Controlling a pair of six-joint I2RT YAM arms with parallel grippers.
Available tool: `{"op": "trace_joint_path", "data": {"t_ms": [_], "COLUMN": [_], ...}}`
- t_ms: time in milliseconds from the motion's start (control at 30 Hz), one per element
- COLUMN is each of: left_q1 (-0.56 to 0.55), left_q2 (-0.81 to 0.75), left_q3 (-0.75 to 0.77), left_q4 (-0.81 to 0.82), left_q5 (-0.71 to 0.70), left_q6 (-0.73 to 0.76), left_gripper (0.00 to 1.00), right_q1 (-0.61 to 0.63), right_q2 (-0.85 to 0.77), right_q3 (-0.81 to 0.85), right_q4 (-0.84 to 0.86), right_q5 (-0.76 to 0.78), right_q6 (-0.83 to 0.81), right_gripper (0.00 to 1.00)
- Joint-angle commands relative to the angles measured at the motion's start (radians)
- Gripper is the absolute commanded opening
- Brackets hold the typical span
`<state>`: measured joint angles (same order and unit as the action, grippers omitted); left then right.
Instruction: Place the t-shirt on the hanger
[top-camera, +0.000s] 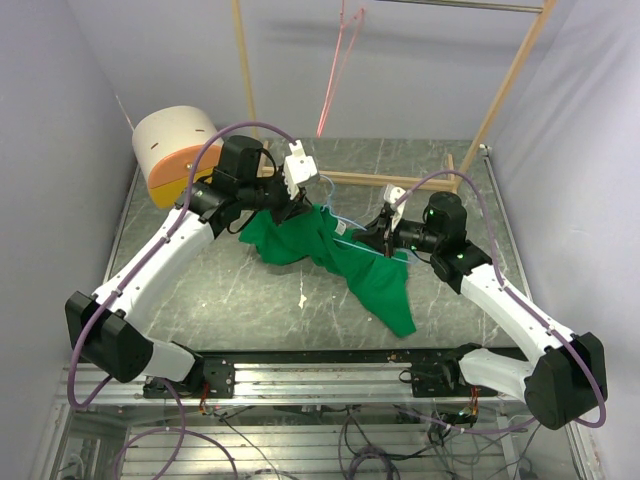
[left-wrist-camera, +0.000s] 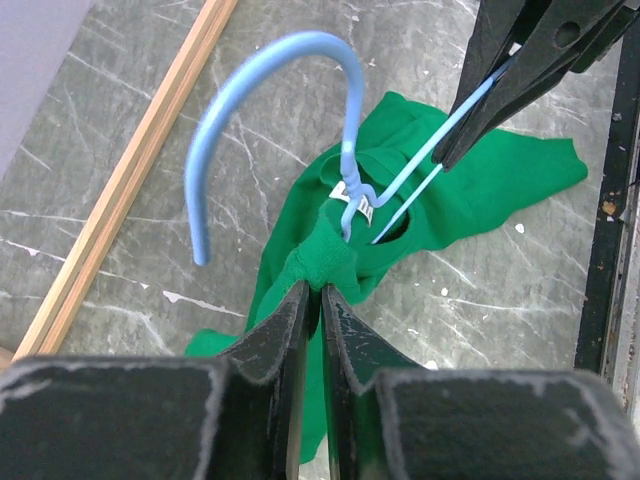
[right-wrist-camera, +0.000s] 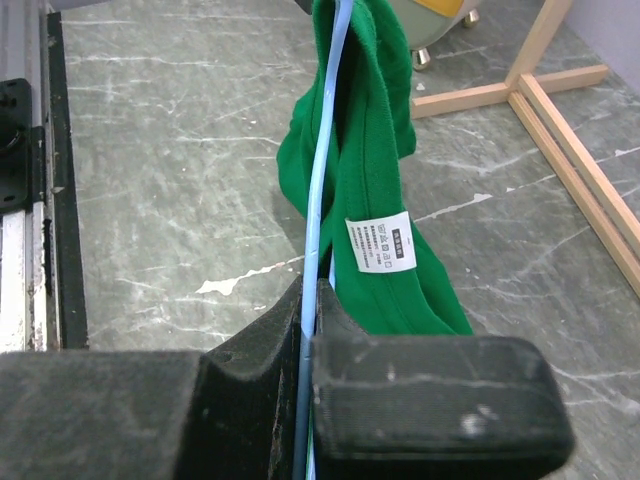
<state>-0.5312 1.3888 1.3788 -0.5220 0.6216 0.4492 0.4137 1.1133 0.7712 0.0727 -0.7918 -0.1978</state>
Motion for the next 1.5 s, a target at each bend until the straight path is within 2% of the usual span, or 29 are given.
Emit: {"op": "trace_joint_path", "data": {"t_ms": [0,167,367,600,1067,1367,1467], "left_q1": [-0.005,-0.006,-0.005,-0.005,-0.005,0.004,0.040], "left_q2": [0.003,0.002,0.018,0.017,-0.045,-0.093,-0.114], "left_q3": [-0.017,-0.028,-0.031,-0.027,-0.018,-0.026,-0.019], "left_q4": [0.043,0.040,0.004,0.023,-0.004,-0.091,-0.139], "left_q5": [-0.014,0.012,0.082,0.054,0.023,-0.012,0.030], "left_q6": [0.007,0.042,0.078,0.067,0.082,0.137,0.177], "left_gripper": [0.23,0.32,0.34,0.37,0.75,0.79,0.82], "right_q1": [0.007,0.007,0.006,0.005,-0.021,-0.033,-0.035], "right_q2": [-0.004,-0.001,0.008,0.020,0.043,0.052,0.061], "right_q3": [0.004,0.005,0.008,0.003,-0.016,-0.060,-0.068], "right_q4": [0.080,0.082,0.099,0.095,0.128,0.203,0.205], "right_q5": [-0.054,-0.064,-0.083,-0.083,-0.122,-0.146,-0.155], "right_q6": [0.006,0.008,0.020,0.024,0.037,0.075,0.073], "right_gripper": [0.00,0.00,0.00,0.00,0.00,0.00,0.00]}}
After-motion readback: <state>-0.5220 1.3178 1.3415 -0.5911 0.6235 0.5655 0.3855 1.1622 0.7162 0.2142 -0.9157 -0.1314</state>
